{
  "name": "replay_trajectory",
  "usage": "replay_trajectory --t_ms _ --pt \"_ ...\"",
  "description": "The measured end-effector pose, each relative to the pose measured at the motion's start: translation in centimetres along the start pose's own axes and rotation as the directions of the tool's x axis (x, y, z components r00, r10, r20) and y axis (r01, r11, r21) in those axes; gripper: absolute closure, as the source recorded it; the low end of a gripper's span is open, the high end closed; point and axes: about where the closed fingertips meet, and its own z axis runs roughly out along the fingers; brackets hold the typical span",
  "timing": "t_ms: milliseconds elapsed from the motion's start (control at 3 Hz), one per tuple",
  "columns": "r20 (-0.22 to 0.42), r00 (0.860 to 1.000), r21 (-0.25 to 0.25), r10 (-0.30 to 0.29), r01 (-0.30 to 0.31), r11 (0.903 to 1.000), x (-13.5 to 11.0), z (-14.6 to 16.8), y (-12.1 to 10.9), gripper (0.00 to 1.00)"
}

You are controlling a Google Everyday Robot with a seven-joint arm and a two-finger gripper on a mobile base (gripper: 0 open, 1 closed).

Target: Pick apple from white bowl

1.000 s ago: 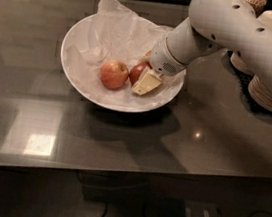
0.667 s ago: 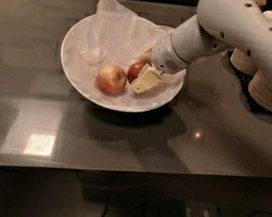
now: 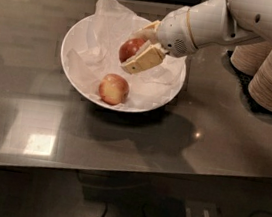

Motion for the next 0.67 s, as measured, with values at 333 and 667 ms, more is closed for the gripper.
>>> replay_trajectory --t_ms 333,667 --pt "0.096 0.995 -0.025 0.0 0.002 0.9997 -3.42 -1.78 0.88 1.0" --pt "0.102 0.995 -0.028 0.002 0.001 0.9996 -3.62 -1.77 0.95 1.0"
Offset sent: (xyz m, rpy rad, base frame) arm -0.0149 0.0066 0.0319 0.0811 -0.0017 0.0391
